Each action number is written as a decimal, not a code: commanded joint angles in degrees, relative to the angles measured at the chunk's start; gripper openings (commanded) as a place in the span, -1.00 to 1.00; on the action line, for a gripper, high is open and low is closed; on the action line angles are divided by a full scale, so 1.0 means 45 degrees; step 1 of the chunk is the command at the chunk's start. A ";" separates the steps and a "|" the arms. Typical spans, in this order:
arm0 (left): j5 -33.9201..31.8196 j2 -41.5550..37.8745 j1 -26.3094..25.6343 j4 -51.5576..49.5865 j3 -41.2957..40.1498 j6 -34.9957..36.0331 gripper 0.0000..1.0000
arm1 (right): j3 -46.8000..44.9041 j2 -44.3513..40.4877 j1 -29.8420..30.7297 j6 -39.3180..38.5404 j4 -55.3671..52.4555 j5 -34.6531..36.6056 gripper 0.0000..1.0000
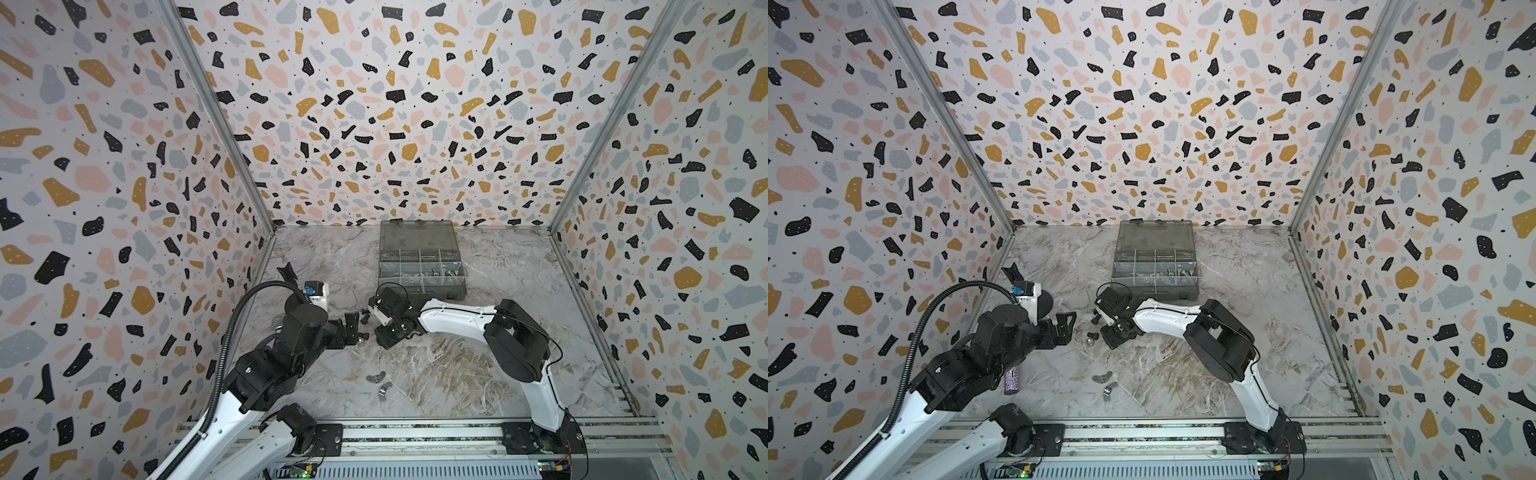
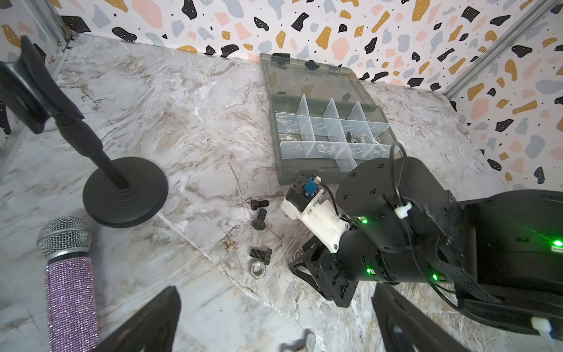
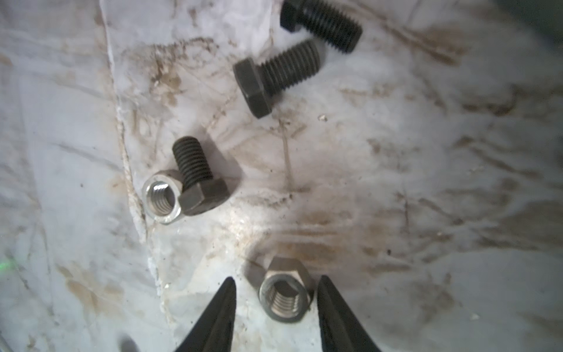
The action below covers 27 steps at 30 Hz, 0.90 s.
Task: Sort the screws and nuts into containers
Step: Pick up the nut from the center of the table.
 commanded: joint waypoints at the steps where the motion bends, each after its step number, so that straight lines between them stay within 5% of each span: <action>1: -0.0160 -0.0089 0.0087 0.0008 -0.0036 0.0114 0.99 | 0.0402 0.0196 0.0052 0.0042 -0.0919 0.0310 -0.11; 12: -0.0199 -0.0205 0.0077 0.0138 -0.0113 0.0076 0.99 | 0.0588 0.0374 0.0089 -0.0152 -0.2054 0.1058 -0.24; 16: -0.0206 -0.0178 0.0077 0.0209 -0.0193 0.0075 0.99 | 0.0636 0.0488 0.0081 -0.0241 -0.2146 0.1233 -0.44; 27: -0.0302 -0.0113 0.0077 0.0163 -0.0153 0.0090 0.99 | 0.1029 0.0802 0.0089 -0.0330 -0.2087 0.1116 -0.35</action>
